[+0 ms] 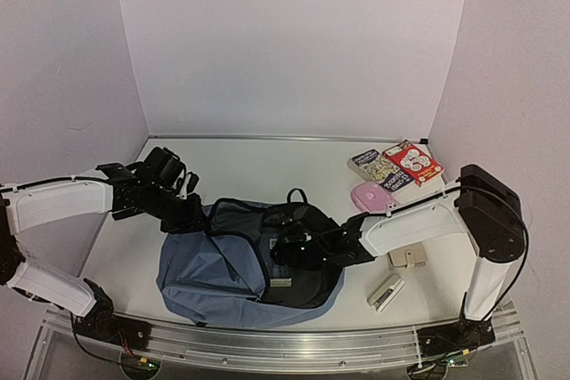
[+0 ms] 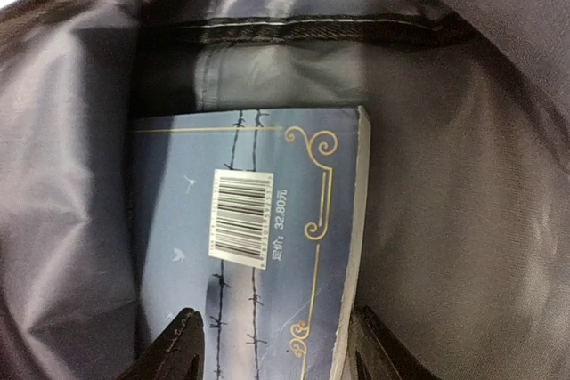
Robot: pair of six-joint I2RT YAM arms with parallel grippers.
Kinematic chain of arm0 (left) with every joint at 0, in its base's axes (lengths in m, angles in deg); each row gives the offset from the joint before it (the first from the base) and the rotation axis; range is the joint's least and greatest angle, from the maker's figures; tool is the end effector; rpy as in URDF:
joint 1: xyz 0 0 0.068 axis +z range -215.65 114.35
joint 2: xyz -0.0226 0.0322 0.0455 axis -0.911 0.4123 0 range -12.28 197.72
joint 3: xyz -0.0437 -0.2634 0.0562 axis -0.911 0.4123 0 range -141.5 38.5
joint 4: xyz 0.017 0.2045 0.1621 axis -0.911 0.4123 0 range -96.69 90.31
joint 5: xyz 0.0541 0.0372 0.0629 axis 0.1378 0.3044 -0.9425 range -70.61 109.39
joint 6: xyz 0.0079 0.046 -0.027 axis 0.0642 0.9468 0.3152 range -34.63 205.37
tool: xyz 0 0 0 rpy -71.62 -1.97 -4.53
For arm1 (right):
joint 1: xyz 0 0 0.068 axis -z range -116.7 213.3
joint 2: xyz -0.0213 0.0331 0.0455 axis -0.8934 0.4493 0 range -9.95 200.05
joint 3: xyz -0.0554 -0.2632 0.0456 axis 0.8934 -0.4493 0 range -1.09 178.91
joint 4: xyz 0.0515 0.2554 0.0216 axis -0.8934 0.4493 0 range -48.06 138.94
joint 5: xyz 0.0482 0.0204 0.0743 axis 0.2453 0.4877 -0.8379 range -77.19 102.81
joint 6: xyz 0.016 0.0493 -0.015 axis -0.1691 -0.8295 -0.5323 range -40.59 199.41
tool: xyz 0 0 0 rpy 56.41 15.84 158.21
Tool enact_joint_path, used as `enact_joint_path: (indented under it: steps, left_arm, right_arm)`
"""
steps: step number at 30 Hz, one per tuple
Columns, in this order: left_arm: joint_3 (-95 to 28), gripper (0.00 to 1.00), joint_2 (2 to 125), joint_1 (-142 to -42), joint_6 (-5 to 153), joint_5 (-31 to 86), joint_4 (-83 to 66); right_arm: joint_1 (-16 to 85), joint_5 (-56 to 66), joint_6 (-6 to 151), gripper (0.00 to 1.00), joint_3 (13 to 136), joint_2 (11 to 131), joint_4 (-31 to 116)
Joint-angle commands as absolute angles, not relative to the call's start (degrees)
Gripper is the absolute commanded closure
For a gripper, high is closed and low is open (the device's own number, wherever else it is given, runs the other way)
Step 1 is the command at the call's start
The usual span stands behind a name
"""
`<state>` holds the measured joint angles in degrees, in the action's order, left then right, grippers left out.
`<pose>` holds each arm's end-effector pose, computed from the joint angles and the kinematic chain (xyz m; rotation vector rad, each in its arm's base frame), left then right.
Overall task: Pack the student bag
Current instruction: Place the book in the student bag.
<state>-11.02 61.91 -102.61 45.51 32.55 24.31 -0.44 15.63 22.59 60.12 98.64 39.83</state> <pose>0.2005 -0.1611 0.2301 0.0281 2.7109 -0.7647 0.1747 0.3501 0.1463 -0.1293 2.5697 0.8879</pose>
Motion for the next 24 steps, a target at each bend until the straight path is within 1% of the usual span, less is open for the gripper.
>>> enact_joint_path:
  steps: [1, 8, 11, 13, 15, 19, 22, 24]
  left_arm:
    - [-13.5, 0.90, 60.9, -102.2, 46.6, 31.9, 25.0]
    - [-13.4, 0.90, 61.8, -101.6, 46.9, 32.3, 24.2]
    - [-13.0, 0.90, 61.7, -100.8, 46.9, 31.8, 24.4]
    - [-12.4, 0.88, 61.5, -99.9, 46.7, 31.8, 24.3]
    - [-11.5, 0.86, 61.7, -98.8, 46.3, 32.1, 24.1]
    - [-10.6, 0.82, 63.0, -98.2, 45.9, 33.4, 23.3]
    - [-10.4, 0.76, 63.6, -98.2, 46.0, 33.8, 22.8]
    - [-10.6, 0.71, 63.1, -98.2, 46.3, 33.3, 23.1]
  right_arm:
    - [-0.8, 10.9, 24.4, 0.45, 63.5, 98.6, 32.8]
    - [-0.8, 11.0, 24.8, 0.45, 61.7, 98.3, 31.6]
    - [-0.9, 15.0, 25.3, 0.42, 59.2, 93.4, 33.3]
    - [-0.8, 17.7, 27.0, 0.38, 58.1, 88.1, 36.1]
    - [-0.8, 20.1, 28.8, 0.32, 57.6, 82.6, 39.6]
    - [-0.8, 26.1, 31.7, 0.22, 58.6, 73.3, 50.0]
    - [0.2, 32.2, 33.9, 0.13, 61.0, 69.3, 58.9]
    - [2.9, 35.3, 35.9, 0.08, 62.9, 68.0, 64.3]
